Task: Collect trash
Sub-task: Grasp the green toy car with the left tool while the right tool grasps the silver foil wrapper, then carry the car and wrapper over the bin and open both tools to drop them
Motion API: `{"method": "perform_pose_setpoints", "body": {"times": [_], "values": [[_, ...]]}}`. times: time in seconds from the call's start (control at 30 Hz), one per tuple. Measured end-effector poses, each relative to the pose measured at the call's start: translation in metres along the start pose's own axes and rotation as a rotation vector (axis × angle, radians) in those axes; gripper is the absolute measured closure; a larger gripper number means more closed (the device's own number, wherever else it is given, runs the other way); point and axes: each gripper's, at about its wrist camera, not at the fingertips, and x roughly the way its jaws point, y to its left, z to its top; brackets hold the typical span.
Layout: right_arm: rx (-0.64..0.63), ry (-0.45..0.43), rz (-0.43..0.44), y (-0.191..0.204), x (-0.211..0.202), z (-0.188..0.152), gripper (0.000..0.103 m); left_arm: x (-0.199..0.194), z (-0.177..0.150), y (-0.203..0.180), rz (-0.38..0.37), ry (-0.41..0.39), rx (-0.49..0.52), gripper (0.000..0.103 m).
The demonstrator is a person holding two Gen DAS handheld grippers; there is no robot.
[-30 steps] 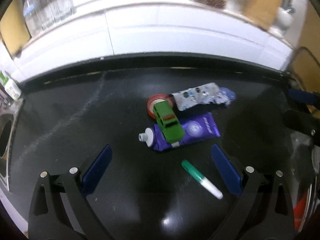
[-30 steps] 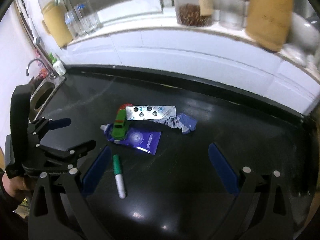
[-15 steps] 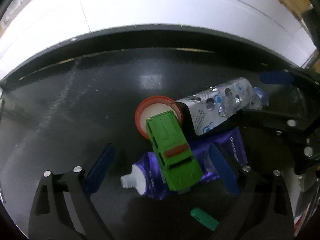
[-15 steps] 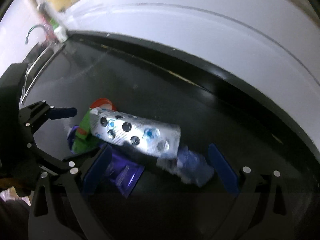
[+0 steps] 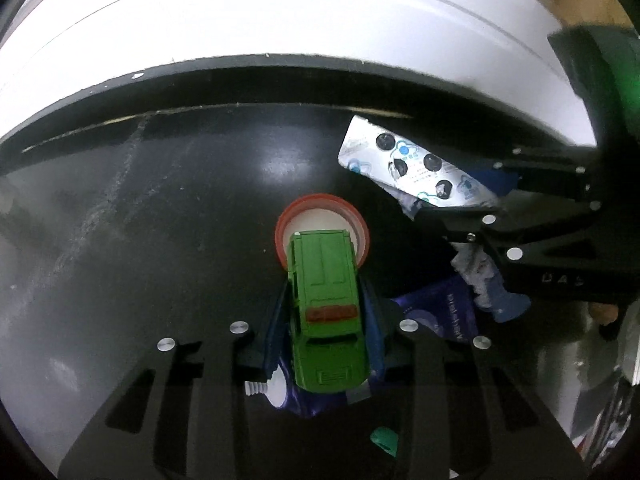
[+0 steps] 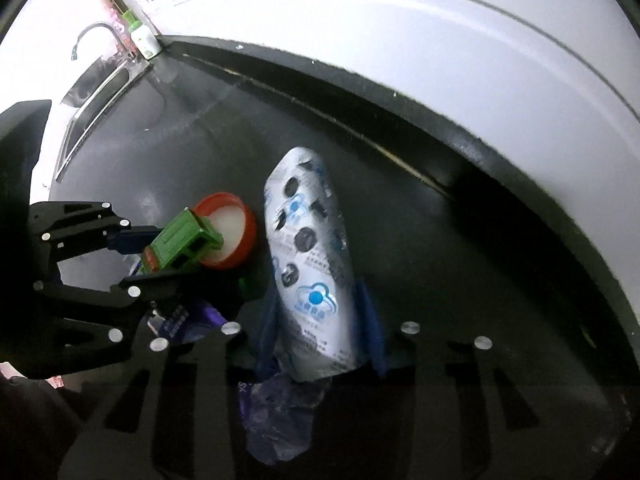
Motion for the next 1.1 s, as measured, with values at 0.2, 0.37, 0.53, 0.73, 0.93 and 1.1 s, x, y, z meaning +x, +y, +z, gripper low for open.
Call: {"method": "perform_pose_setpoints", "body": {"times": [0.2, 0.37, 0.53, 0.73, 0.93, 1.1], "values": [[0.046, -0.069, -0.013, 0.006, -0.031, -0.003, 0.068, -0.034, -0.002, 0.008, -0.005, -0.05, 0.014, 0.07], [0.082, -0.137, -0.054, 0.018, -0.067, -0.005, 0.069, -0.063, -0.004, 0.02, 0.006, -0.084, -0.004, 0.07], [0.131, -0.188, -0.088, 0.028, -0.103, -0.015, 0.069, -0.096, -0.009, 0.022, 0.027, -0.126, -0.005, 0.07], [0.174, -0.225, -0.127, 0.056, -0.14, -0.038, 0.069, -0.141, -0.024, -0.005, 0.051, -0.162, 0.009, 0.07], [0.194, -0.236, -0.149, 0.088, -0.158, -0.068, 0.069, -0.161, -0.063, -0.025, 0.061, -0.166, 0.024, 0.07], [0.201, -0.242, -0.156, 0.108, -0.166, -0.085, 0.069, -0.172, -0.085, -0.027, 0.067, -0.173, 0.038, 0.07]]}}
